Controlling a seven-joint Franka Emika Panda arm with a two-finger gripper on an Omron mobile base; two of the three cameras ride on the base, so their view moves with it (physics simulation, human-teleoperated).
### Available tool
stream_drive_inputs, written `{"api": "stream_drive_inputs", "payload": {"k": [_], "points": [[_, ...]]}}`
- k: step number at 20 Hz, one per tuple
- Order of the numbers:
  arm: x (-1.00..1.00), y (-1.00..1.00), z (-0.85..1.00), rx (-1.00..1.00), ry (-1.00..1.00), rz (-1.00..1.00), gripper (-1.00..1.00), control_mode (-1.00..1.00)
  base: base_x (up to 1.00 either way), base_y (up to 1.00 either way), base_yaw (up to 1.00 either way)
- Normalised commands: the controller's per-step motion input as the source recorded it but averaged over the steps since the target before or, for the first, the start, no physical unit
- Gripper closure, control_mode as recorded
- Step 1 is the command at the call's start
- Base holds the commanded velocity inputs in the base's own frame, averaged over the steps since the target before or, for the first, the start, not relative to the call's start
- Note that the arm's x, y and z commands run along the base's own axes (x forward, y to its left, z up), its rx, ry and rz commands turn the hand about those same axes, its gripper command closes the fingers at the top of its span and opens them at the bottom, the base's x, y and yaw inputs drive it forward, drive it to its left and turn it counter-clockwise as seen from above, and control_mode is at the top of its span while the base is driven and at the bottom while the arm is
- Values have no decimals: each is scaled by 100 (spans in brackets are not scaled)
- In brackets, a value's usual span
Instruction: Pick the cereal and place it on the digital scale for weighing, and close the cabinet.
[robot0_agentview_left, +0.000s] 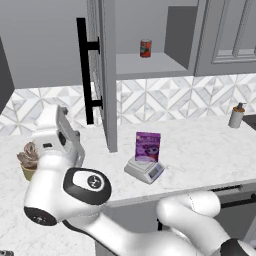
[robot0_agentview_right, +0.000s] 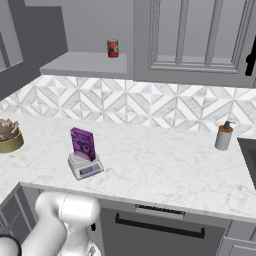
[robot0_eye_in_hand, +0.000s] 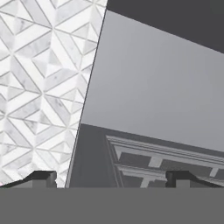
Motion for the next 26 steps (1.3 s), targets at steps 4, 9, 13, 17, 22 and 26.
{"api": "stream_drive_inputs", "payload": {"k": [4,9,13,17,22,26], "points": [[17,-35,17,0,-4,0,-100,-100,0,0,0],[-43,-74,59,3,-31,0,-100,-100,0,0,0],[0,-97,48,7,-20,0,-100,-100,0,0,0],[0,-100,41,9,-13,0,-100,-100,0,0,0],[0,-100,30,12,-4,0,-100,-100,0,0,0],[8,-100,28,13,-1,0,-100,-100,0,0,0]]}}
